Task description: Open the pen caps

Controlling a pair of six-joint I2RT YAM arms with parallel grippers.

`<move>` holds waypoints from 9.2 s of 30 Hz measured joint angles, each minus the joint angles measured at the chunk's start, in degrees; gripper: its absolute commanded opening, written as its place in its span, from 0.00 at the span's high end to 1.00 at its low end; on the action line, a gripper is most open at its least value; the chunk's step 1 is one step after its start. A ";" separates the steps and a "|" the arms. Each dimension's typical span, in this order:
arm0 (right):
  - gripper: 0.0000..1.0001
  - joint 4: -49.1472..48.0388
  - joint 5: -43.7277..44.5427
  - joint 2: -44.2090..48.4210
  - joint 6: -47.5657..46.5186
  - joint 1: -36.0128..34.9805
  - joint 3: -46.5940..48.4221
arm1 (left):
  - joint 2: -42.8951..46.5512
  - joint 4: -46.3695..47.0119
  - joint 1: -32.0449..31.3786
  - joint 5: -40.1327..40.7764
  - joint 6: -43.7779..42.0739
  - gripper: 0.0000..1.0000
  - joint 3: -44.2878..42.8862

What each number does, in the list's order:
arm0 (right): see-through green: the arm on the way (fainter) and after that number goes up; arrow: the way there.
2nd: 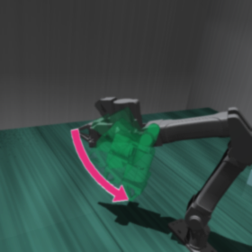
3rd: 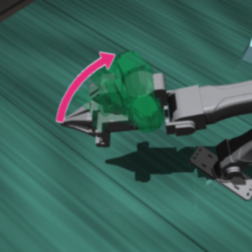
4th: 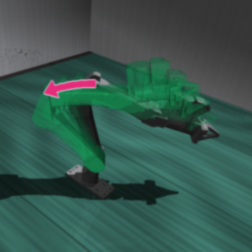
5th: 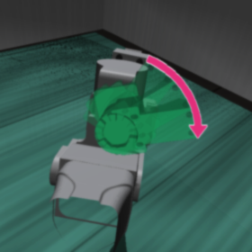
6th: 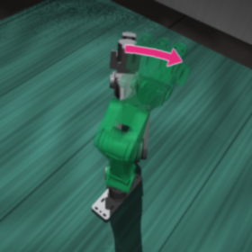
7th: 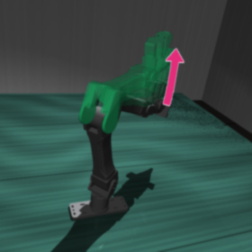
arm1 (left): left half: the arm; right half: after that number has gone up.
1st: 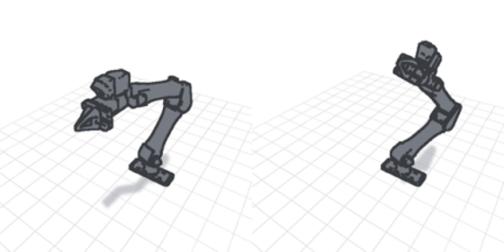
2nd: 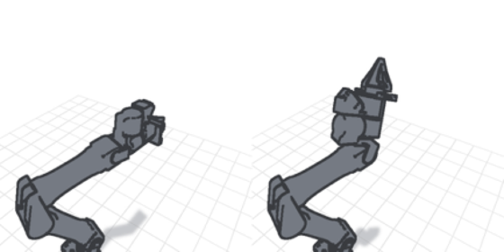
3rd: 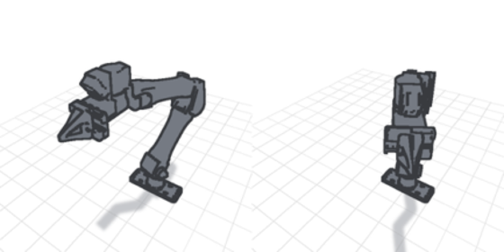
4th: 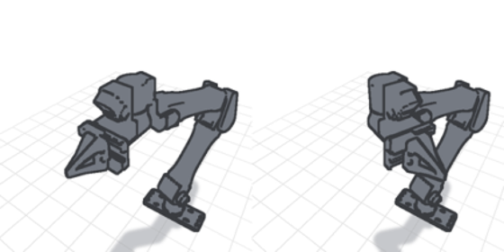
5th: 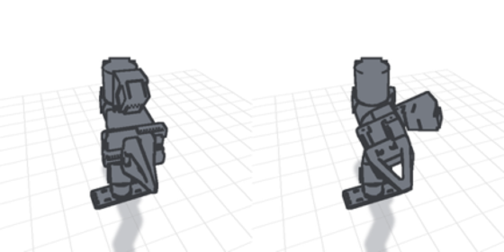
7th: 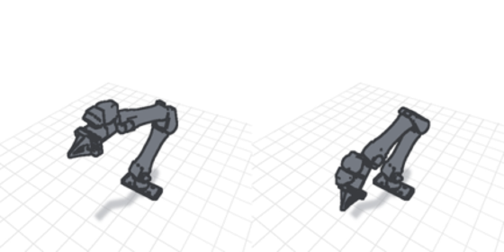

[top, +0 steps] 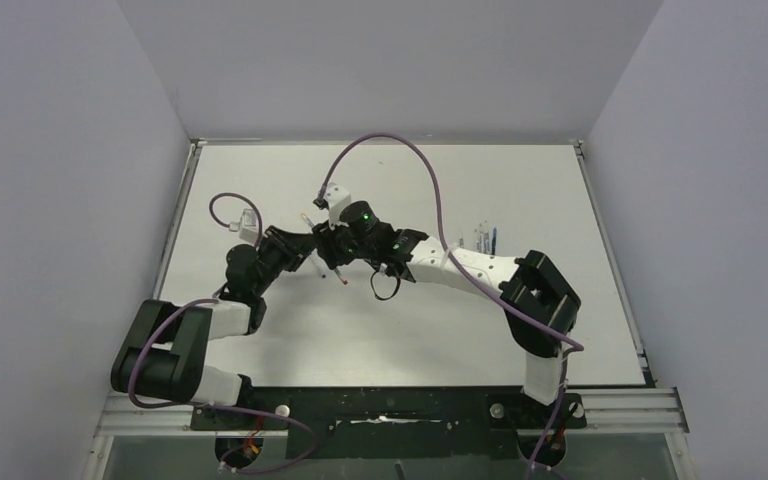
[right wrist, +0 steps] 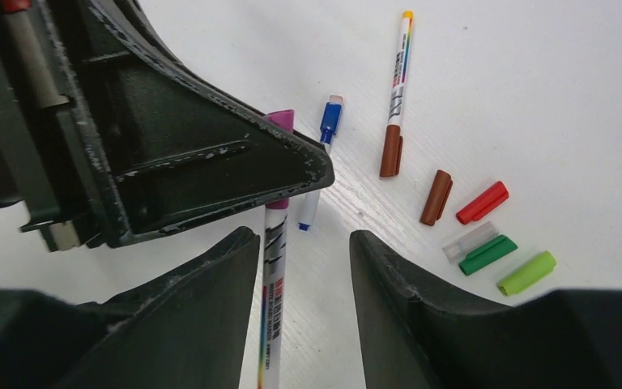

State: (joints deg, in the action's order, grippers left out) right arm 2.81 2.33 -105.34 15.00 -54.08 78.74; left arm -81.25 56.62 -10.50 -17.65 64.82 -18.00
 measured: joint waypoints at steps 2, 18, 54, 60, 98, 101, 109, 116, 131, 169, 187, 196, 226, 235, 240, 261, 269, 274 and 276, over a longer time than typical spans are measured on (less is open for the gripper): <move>0.55 0.66 -0.37 -1.53 0.02 0.57 0.81 | -0.44 0.37 0.00 -0.52 0.09 0.98 -0.04; 0.65 2.05 -8.74 -2.56 0.42 2.80 0.81 | -2.73 2.89 0.00 -2.47 0.48 0.98 -0.63; 1.00 -10.80 -6.25 9.79 6.62 -0.11 -19.56 | -1.92 2.32 -1.46 -13.49 0.94 0.99 0.44; 1.00 -12.44 -1.70 14.03 8.41 -2.95 -23.63 | -0.15 2.89 -1.57 -17.05 2.10 0.99 1.60; 1.00 25.62 23.19 29.38 13.33 11.89 -16.33 | 2.54 2.27 3.21 2.29 -1.53 0.99 2.27; 1.00 26.25 24.59 24.35 12.28 17.03 -14.25 | 2.40 2.27 3.21 2.27 -1.53 0.99 2.27; 1.00 25.97 22.51 12.09 9.18 27.91 -14.05 | 2.36 2.25 3.21 2.25 -1.53 0.99 2.27; 0.98 23.87 20.06 5.97 7.67 31.21 -13.97 | 1.84 2.25 3.21 2.23 -1.51 0.99 2.25; 0.75 22.25 16.90 3.10 6.36 33.07 -13.97 | 1.42 0.85 3.19 2.23 -2.29 0.99 1.77; 0.64 18.32 7.41 8.72 6.36 33.53 -16.55 | -13.38 -38.32 -12.31 17.44 -26.29 0.99 -26.18; 0.61 17.66 5.77 8.72 6.34 33.40 -16.94 | -22.93 -44.74 -15.45 20.87 -30.16 0.85 -33.51; 0.57 17.38 5.53 8.72 6.34 32.70 -16.94 | -22.82 -45.46 -16.04 21.92 -30.95 0.69 -33.81; 0.54 14.67 -4.63 -8.50 3.34 16.13 6.32 | 18.43 -46.45 -15.30 42.07 -25.68 0.48 -13.35; 0.55 12.76 -7.52 -17.22 -0.15 11.82 16.15 | 34.99 -43.12 -18.69 49.59 -24.70 0.49 -9.01; 0.56 12.63 -7.30 -22.38 -1.75 10.49 22.01 | 38.23 -43.08 -20.41 51.45 -24.68 0.49 -8.17; 0.57 13.99 -7.28 -31.10 -6.25 8.70 29.49 | 45.64 -43.12 -25.68 56.24 -25.75 0.49 -7.13; 0.61 14.36 -7.26 -32.28 -7.15 8.28 31.50 | 45.72 -43.12 -26.18 56.74 -26.36 0.49 -7.13; 0.62 14.62 -7.08 -33.05 -7.52 8.13 32.44 | 45.70 -43.12 -26.21 56.89 -26.51 0.49 -7.13; 0.66 14.88 -7.04 -33.64 -7.58 8.11 33.35 | 45.62 -43.12 -26.23 56.92 -26.51 0.49 -7.13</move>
State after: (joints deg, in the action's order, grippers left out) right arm 17.69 -4.71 -138.98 7.42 -45.98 112.09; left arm -35.64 13.50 -36.73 39.27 38.30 -25.12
